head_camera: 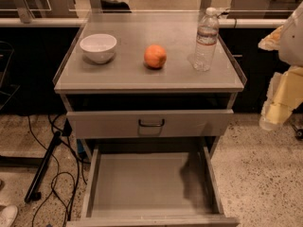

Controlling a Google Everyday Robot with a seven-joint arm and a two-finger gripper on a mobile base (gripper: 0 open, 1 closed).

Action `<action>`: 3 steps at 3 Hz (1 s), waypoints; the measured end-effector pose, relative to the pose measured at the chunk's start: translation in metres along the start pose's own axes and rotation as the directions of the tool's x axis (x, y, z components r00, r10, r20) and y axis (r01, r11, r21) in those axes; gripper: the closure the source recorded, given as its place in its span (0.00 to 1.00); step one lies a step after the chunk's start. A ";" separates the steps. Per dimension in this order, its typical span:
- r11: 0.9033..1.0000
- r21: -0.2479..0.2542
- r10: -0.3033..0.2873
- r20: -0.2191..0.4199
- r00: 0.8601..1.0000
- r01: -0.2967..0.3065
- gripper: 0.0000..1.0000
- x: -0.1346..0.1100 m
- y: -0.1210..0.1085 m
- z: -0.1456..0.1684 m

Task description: Place orange into middle drawer

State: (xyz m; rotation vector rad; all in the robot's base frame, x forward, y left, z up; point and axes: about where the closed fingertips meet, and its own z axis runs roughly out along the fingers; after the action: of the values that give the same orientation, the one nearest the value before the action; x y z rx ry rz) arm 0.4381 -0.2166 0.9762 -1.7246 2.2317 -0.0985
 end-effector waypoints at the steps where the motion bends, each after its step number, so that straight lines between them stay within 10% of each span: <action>1: 1.000 0.000 0.000 0.000 1.000 0.000 0.00 0.000 0.000 0.000; 3: 0.997 0.016 -0.073 0.004 0.997 0.073 0.00 -0.041 -0.036 0.014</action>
Offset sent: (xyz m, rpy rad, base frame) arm 0.0349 0.0184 0.0026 -0.0269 -0.0170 0.0476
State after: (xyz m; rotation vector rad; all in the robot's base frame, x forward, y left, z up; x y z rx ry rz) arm 0.4850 -0.1853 0.9799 -1.7957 2.1593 -0.1287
